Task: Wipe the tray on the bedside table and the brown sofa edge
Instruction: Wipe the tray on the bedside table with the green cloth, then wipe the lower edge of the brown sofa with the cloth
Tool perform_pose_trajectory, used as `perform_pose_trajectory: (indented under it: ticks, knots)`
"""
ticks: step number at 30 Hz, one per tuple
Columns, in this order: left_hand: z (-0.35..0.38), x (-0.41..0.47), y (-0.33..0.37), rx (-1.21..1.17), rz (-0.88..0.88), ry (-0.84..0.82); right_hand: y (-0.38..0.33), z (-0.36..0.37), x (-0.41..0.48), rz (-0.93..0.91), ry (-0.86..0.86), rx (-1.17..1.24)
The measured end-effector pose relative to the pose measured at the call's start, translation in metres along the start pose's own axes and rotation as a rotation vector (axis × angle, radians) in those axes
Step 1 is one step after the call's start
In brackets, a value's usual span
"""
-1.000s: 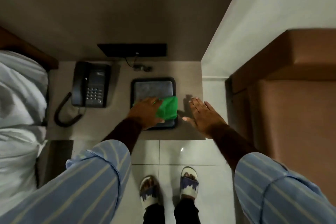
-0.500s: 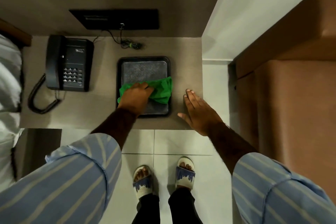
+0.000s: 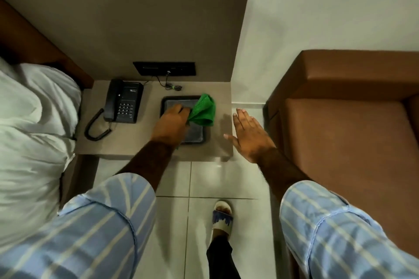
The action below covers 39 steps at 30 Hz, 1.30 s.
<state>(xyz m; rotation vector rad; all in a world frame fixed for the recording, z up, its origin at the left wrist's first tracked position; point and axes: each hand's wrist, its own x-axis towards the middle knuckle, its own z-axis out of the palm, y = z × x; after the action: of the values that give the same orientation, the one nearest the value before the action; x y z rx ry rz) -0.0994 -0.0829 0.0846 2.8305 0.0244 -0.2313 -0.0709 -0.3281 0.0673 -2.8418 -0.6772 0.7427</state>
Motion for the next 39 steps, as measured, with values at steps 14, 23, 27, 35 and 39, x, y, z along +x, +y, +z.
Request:
perform_pose_trajectory:
  ticks: [14,23,27,35,39]
  knots:
    - [0.042,-0.222,0.079,-0.179,0.024,0.014,-0.001,0.098,-0.242,0.117,0.088,-0.02]
    - [0.18,-0.332,0.148,-0.304,-0.105,-0.144,0.075,0.229,-0.355,0.218,-0.057,-0.015]
    - [0.259,-0.347,0.176,-0.399,-0.19,-0.164,0.131,0.284,-0.361,0.24,-0.052,-0.023]
    - [0.436,-0.361,0.218,-0.774,-0.493,-0.139,0.215,0.405,-0.332,0.285,0.28,-0.158]
    - [0.51,-0.351,0.241,-0.879,-0.658,-0.108,0.223,0.426,-0.329,0.263,0.469,-0.18]
